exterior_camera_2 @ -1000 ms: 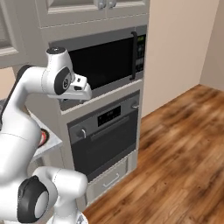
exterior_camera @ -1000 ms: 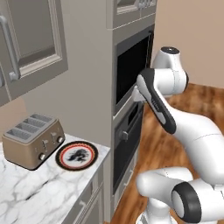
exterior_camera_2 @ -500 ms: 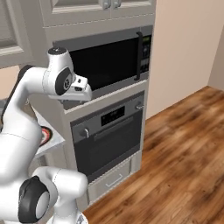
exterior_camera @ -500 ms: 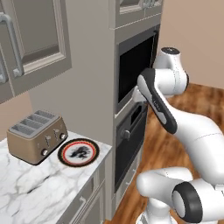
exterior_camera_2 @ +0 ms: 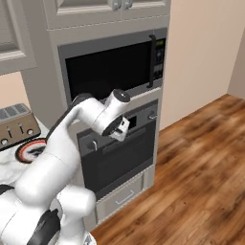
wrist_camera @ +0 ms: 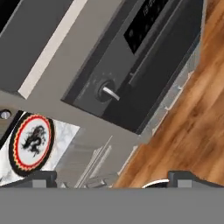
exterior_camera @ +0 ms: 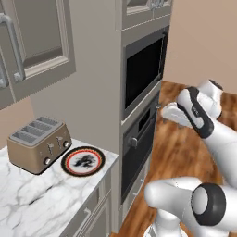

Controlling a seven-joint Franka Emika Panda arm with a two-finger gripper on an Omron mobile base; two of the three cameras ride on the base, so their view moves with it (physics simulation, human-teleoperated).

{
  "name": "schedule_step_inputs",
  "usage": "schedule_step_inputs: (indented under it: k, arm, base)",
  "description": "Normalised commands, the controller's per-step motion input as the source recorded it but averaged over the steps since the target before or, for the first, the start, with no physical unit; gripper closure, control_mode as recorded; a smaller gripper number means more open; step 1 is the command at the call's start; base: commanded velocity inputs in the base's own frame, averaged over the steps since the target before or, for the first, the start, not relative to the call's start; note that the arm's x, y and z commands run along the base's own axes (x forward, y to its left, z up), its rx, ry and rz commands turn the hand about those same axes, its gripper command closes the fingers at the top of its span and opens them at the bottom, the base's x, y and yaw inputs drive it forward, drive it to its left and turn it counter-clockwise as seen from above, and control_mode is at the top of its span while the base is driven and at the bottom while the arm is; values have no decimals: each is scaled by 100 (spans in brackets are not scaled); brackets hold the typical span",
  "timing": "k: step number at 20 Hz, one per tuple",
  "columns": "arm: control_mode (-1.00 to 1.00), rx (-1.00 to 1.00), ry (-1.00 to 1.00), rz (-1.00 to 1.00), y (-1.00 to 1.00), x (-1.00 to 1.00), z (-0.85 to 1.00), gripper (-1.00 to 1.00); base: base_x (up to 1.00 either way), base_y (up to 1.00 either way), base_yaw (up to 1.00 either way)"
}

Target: Take the baked cake out of the oven and place it on the plate for cooling. Then close the oven door.

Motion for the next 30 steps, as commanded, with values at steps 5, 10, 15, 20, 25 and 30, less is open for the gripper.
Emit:
schedule_step_inputs:
  k: [5,10,15,20,25,30]
  arm:
    - [-100,53,-2,-4,-59,46,-84,-100]
    - [-100,33,0,-5,-8,61,-72,-100]
    - [-100,34,0,-7,12,70,-71,-100]
    - [-100,19,1,-4,13,64,-51,-100]
    - [-100,2,1,0,1,57,-32,-100]
    - [-100,1,0,0,2,64,-42,-100]
  base:
    - [0,0,0]
    - [0,0,0]
    - [0,0,0]
    - [0,0,0]
    - [0,0,0]
    - [0,0,0]
